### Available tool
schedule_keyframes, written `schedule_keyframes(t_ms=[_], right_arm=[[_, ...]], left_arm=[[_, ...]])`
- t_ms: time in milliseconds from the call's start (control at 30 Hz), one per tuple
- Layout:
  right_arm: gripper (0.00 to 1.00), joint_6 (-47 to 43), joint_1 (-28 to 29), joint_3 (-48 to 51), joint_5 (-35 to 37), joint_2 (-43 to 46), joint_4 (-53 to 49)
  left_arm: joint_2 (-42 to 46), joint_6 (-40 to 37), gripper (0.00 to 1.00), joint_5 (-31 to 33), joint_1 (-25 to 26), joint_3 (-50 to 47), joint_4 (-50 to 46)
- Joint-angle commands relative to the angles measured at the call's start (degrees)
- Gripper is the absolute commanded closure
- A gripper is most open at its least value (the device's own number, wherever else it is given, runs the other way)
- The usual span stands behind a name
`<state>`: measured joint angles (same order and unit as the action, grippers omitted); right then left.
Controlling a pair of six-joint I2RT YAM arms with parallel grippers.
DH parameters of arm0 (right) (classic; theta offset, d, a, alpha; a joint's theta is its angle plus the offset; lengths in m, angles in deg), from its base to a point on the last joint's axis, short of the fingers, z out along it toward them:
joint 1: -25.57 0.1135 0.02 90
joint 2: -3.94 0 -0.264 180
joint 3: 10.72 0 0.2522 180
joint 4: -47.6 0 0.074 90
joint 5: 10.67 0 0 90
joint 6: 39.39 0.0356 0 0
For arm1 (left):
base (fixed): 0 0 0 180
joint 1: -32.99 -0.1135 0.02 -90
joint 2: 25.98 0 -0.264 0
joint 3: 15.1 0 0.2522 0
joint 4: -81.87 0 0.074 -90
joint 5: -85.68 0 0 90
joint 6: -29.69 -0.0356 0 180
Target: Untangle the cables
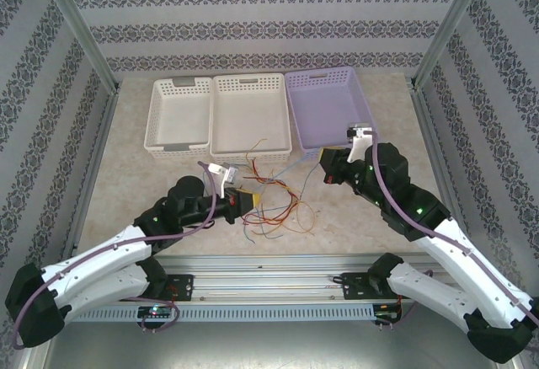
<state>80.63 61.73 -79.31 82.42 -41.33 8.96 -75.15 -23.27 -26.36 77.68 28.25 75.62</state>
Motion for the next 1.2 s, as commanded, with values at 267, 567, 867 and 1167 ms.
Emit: schedule_keyframes(t_ms=[267, 567, 867, 1167], right_arm=[[1.0, 1.61, -6.74, -0.19, -10.69, 1.78, 1.32], [1.0, 0.35, -4.97, -0.92, -20.22, 0.98, 1.66], [0.74, 1.24, -3.27, 12.62, -18.74, 1.65, 4.11], [0.52, -1.71, 2.98, 17.03, -12.06, -11.21, 10.93]], left_arm=[[4.06, -3.77, 0.32, 5.03, 0.66, 1.34, -11.23], [-0.24, -1.9, 0.59, 1.15, 0.75, 4.26, -5.59], [-1.06, -5.42, 0.36, 4.03, 0.75, 5.43, -11.52], [-1.91, -3.47, 0.29, 19.47, 0.16, 2.02, -19.99]])
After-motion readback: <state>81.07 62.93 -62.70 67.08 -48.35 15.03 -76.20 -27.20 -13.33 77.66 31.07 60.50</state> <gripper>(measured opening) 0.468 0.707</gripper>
